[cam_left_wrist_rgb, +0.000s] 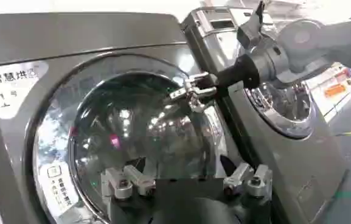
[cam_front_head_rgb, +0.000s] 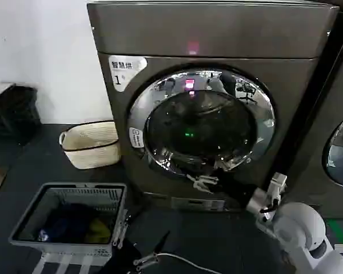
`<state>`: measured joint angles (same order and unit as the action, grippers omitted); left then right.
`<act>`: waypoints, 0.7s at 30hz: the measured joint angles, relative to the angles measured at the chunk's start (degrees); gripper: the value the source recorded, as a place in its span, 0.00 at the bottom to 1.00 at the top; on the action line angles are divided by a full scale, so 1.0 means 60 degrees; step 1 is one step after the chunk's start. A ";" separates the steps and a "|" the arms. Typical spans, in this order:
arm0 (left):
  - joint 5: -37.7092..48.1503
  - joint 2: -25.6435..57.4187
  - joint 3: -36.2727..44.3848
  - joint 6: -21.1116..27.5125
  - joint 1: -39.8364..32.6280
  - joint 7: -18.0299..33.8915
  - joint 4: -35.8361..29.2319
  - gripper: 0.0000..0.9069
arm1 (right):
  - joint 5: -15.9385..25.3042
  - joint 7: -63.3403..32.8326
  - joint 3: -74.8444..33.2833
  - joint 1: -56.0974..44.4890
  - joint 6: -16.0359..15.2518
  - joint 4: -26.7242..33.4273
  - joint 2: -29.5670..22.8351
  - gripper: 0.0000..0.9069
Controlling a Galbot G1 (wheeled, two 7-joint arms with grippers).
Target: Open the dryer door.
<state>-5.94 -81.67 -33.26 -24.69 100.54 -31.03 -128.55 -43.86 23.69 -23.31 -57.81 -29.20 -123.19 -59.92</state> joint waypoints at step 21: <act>-0.0014 -0.0085 -0.0009 0.0016 0.0046 0.0007 -0.0009 1.00 | 0.1909 0.0018 0.1188 0.1089 0.2145 0.1811 -0.0293 1.00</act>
<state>-6.03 -82.18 -33.31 -24.59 100.81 -30.99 -128.60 -32.41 23.79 -16.18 -51.27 -16.33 -112.32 -61.67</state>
